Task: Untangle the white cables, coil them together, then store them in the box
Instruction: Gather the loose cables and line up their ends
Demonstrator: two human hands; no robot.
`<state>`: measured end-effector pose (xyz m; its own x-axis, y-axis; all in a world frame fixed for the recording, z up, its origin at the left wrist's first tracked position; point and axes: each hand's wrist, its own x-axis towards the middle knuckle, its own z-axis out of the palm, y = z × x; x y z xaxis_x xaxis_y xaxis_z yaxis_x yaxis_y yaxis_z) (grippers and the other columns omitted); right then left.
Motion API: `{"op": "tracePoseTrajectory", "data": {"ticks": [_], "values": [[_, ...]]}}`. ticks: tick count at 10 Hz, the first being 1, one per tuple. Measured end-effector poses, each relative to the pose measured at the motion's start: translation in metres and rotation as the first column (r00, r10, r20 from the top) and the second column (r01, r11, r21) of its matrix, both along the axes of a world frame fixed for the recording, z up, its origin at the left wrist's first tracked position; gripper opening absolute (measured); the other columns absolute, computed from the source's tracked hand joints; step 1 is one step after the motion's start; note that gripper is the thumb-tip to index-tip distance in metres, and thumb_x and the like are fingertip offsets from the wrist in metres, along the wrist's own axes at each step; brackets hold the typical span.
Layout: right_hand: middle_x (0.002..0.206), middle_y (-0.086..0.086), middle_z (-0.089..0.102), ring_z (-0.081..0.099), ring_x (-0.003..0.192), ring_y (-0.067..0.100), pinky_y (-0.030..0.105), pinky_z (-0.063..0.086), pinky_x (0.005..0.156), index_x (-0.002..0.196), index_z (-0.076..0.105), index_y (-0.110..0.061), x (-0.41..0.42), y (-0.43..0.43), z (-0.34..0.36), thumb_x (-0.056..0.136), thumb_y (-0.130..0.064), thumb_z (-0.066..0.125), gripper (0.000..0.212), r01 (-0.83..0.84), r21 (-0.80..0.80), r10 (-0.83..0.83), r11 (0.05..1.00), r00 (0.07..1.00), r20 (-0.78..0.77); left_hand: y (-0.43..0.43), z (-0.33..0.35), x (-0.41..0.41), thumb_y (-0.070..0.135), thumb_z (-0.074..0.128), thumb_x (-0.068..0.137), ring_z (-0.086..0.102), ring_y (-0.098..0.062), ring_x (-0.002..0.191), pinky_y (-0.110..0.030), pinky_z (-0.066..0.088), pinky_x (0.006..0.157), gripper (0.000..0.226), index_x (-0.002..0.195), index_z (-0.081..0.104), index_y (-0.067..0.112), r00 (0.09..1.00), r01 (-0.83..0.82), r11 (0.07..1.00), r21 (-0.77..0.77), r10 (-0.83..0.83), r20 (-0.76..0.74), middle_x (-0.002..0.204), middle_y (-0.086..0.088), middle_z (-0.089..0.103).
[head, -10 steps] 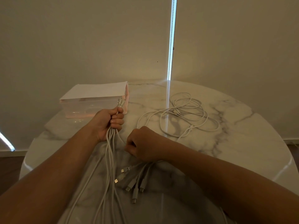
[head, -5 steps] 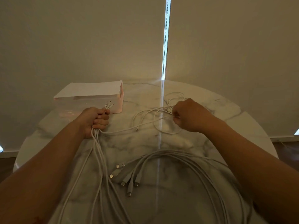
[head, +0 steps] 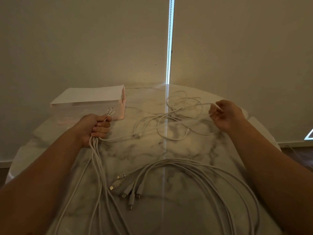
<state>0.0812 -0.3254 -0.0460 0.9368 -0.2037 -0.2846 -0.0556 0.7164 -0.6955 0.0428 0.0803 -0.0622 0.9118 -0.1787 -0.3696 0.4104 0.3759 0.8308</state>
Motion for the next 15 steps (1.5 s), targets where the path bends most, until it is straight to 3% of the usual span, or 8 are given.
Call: {"op": "tracePoseTrajectory", "data": {"ticks": [1,4,6,7,9,10,12,15], "values": [[0.040,0.000,0.047,0.034,0.027,0.004,0.014,0.025,0.029,0.080,0.044,-0.007,0.004,-0.006,-0.011,0.103,-0.013,0.041,0.024,-0.267,-0.312,0.214,0.912,0.957,-0.194,-0.001,-0.001,0.000,0.019,0.029,0.104,0.023,-0.004,0.024,-0.015,0.015,0.022,0.030,0.078,0.044,0.013,1.000,-0.004,1.000,0.006,0.004,-0.004,0.043,0.007,0.028],[0.086,0.005,0.071,0.064,0.063,0.013,0.022,0.050,0.056,0.103,0.060,-0.007,0.003,-0.005,-0.001,0.098,0.000,0.042,0.020,-0.047,-0.067,0.065,0.997,0.957,0.284,-0.001,-0.002,0.001,0.020,0.029,0.104,0.023,-0.004,0.025,-0.015,0.015,0.022,0.030,0.079,0.044,0.013,1.000,-0.020,1.000,0.006,0.020,0.013,0.044,0.007,0.028],[0.053,-0.002,0.047,0.033,0.040,0.007,0.018,0.030,0.036,0.091,0.062,-0.001,0.002,-0.011,-0.006,0.101,-0.022,0.047,0.028,-0.314,-0.360,0.345,0.879,0.938,0.026,-0.001,-0.003,0.001,0.019,0.029,0.103,0.023,-0.004,0.025,-0.015,0.015,0.023,0.029,0.079,0.044,0.013,1.000,-0.014,1.000,0.009,0.014,0.020,0.044,0.007,0.029],[0.059,0.003,0.046,0.038,0.047,0.010,0.019,0.038,0.041,0.086,0.063,0.002,0.002,-0.009,-0.005,0.100,-0.013,0.051,0.025,-0.214,-0.512,0.247,0.832,0.969,-0.003,-0.001,-0.003,0.001,0.019,0.029,0.103,0.023,-0.004,0.025,-0.015,0.015,0.023,0.029,0.078,0.043,0.013,1.000,-0.015,1.000,0.005,0.015,0.020,0.044,0.007,0.028],[0.064,0.000,0.046,0.031,0.054,0.010,0.020,0.030,0.044,0.078,0.061,-0.008,-0.013,0.002,0.009,0.090,-0.010,0.064,0.012,-0.181,-0.589,0.381,0.788,0.894,0.236,-0.003,-0.002,0.001,0.018,0.029,0.103,0.023,-0.004,0.024,-0.015,0.013,0.024,0.028,0.080,0.044,0.012,0.999,-0.027,0.999,0.020,0.026,0.028,0.044,0.007,0.029],[0.061,0.003,0.041,0.031,0.054,0.012,0.024,0.029,0.049,0.095,0.071,-0.001,-0.022,0.015,0.014,0.085,-0.023,0.067,0.025,-0.228,-0.761,0.551,0.607,0.811,0.196,-0.002,-0.003,0.001,0.018,0.029,0.103,0.023,-0.004,0.025,-0.015,0.014,0.024,0.029,0.080,0.044,0.012,0.999,-0.033,0.999,0.016,0.032,0.033,0.045,0.006,0.029],[0.053,0.004,0.029,0.024,0.048,0.017,0.026,0.023,0.045,0.081,0.072,-0.005,-0.022,0.003,0.013,0.078,-0.060,0.069,0.055,-0.164,-0.936,0.280,0.313,0.957,-0.074,-0.001,-0.003,0.003,0.018,0.029,0.104,0.023,-0.003,0.025,-0.015,0.016,0.022,0.030,0.079,0.044,0.012,0.999,-0.026,1.000,0.004,0.026,0.032,0.045,0.006,0.028],[0.063,0.004,0.050,0.041,0.053,0.013,0.023,0.041,0.047,0.122,0.059,-0.004,-0.018,-0.023,0.013,0.104,-0.009,0.040,0.027,-0.322,-0.642,0.487,0.696,0.868,0.092,-0.001,-0.003,0.002,0.018,0.029,0.104,0.023,-0.003,0.025,-0.015,0.015,0.022,0.030,0.080,0.044,0.012,0.999,-0.034,0.999,0.013,0.034,0.032,0.045,0.006,0.028]]}}
